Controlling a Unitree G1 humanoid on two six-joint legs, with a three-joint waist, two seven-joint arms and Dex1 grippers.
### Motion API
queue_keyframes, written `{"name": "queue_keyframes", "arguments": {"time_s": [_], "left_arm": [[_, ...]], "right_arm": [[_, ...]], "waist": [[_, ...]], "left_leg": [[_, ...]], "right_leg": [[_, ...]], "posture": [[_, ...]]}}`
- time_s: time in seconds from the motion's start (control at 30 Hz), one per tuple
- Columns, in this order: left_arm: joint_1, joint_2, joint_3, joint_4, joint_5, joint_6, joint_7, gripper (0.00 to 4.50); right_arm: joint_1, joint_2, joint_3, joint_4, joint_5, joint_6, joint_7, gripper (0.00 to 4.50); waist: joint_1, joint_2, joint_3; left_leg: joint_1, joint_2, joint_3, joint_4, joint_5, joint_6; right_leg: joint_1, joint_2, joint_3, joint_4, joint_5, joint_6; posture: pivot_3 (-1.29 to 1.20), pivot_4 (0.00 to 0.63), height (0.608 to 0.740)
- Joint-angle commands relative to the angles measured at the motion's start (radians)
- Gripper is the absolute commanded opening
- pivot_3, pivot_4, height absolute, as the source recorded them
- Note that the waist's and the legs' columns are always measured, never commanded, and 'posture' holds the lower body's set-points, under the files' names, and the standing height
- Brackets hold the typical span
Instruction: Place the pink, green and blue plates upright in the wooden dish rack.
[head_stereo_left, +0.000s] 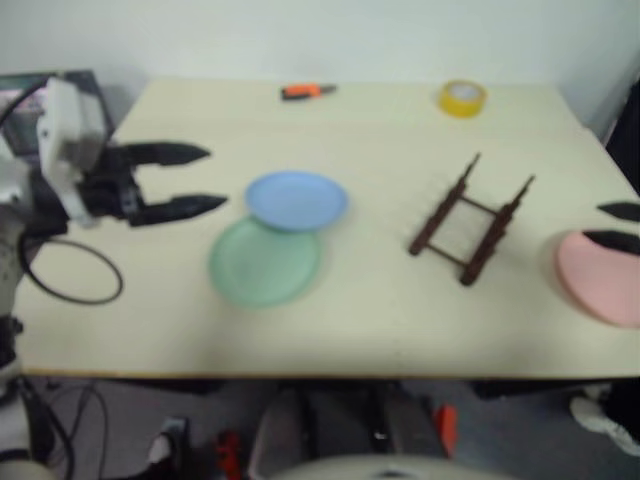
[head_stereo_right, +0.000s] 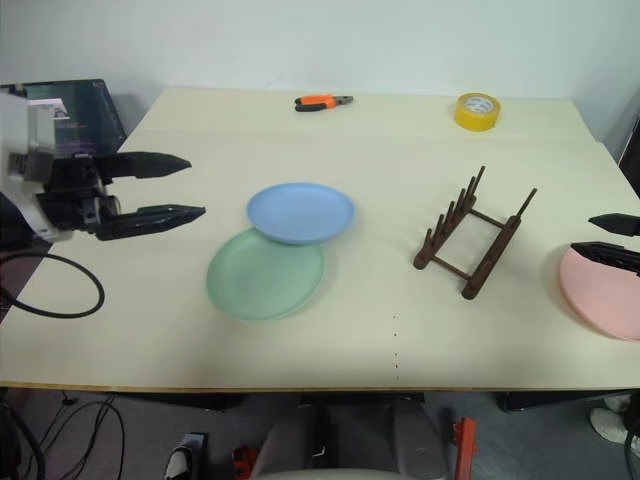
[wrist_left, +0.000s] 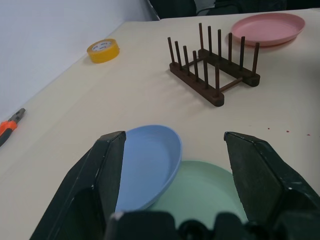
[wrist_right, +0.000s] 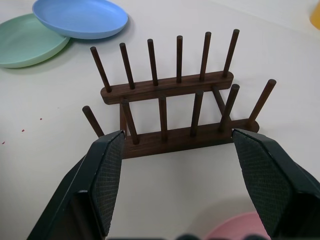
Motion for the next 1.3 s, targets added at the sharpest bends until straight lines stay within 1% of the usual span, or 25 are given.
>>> {"name": "queue_keyframes", "arguments": {"time_s": [0.03,0.23,0.43,0.6,0.67,0.73,0.8,1.0,1.07,1.13,1.3], "left_arm": [[-0.010,0.019,0.018,-0.024,-0.007,-0.004,-0.002,3.46],[-0.011,0.024,0.012,-0.048,-0.018,0.023,-0.001,3.46],[-0.031,-0.063,-0.067,-0.121,-0.016,0.054,0.072,3.46],[-0.039,-0.173,-0.149,-0.193,0.005,0.081,0.195,3.46],[-0.056,-0.209,-0.209,-0.223,0.046,0.087,0.247,3.46],[-0.071,-0.255,-0.279,-0.249,0.090,0.096,0.302,3.46],[-0.085,-0.314,-0.362,-0.273,0.140,0.107,0.358,3.46],[-0.143,-0.472,-0.543,-0.303,0.239,0.171,0.473,3.46],[-0.162,-0.517,-0.608,-0.302,0.281,0.181,0.500,3.46],[-0.188,-0.572,-0.678,-0.266,0.351,0.176,0.545,3.46],[-0.214,-0.716,-0.769,-0.199,0.413,0.206,0.610,3.46]], "right_arm": [[-0.017,0.005,-0.021,-0.022,0.015,-0.004,-0.006,3.69],[-0.030,0.019,-0.008,-0.017,0.006,-0.010,-0.008,3.69],[-0.006,-0.007,-0.034,-0.022,0.008,-0.007,-0.002,3.69],[0.034,-0.013,-0.071,-0.034,0.018,0.005,-0.026,3.69],[0.050,-0.013,-0.083,-0.075,0.028,0.026,-0.034,3.69],[0.045,-0.011,-0.082,-0.068,0.021,0.017,-0.042,3.69],[0.057,-0.009,-0.088,-0.076,0.018,0.017,-0.052,3.69],[0.071,-0.012,-0.101,-0.101,0.025,0.033,-0.060,3.69],[0.064,-0.017,-0.099,-0.095,0.021,0.032,-0.058,3.69],[0.062,-0.017,-0.098,-0.095,0.019,0.034,-0.058,3.69],[0.073,-0.010,-0.102,-0.130,0.023,0.051,-0.070,3.69]], "waist": [[0.000,0.000,0.000],[0.001,0.000,0.000],[0.002,0.000,0.000],[0.003,0.000,0.000],[0.003,0.000,0.000],[0.003,0.000,0.000],[0.002,0.000,0.000],[0.002,0.000,0.000],[0.003,0.000,0.000],[0.003,0.000,0.000],[0.002,0.001,0.000]], "left_leg": [[0.000,0.000,0.000,0.000,0.000,0.000],[0.000,0.000,0.000,0.000,0.000,0.000],[0.000,0.000,0.000,0.001,0.000,0.000],[0.000,0.000,0.000,0.001,0.000,0.000],[0.000,-0.001,0.000,0.002,0.000,0.000],[0.000,-0.001,-0.001,0.003,0.000,0.000],[0.000,-0.001,-0.001,0.005,0.000,0.000],[0.000,-0.001,-0.002,0.006,0.000,0.001],[0.000,-0.002,-0.002,0.006,0.000,0.001],[0.000,-0.002,-0.002,0.006,0.000,0.001],[0.000,-0.003,-0.003,0.006,0.000,0.001]], "right_leg": [[0.000,0.000,0.000,0.000,0.000,0.000],[0.000,0.000,0.000,0.000,0.000,0.000],[0.001,0.000,0.000,0.000,0.000,0.000],[0.002,0.000,0.000,0.000,0.000,0.001],[0.003,0.000,-0.001,0.000,0.001,0.002],[0.003,0.000,0.000,0.000,0.001,0.002],[0.004,0.001,0.000,0.000,0.002,0.003],[0.005,0.001,0.000,0.000,0.002,0.003],[0.005,0.002,0.000,-0.001,0.002,0.003],[0.006,0.002,0.000,-0.001,0.002,0.003],[0.006,0.002,0.001,-0.001,0.002,0.003]], "posture": [[0.00,0.150,0.740],[0.00,0.150,0.740],[0.00,0.150,0.740],[0.00,0.150,0.740],[0.00,0.150,0.740],[0.00,0.150,0.740],[0.00,0.150,0.740],[0.00,0.150,0.740],[0.00,0.150,0.740],[0.00,0.150,0.740],[0.00,0.150,0.740]]}}
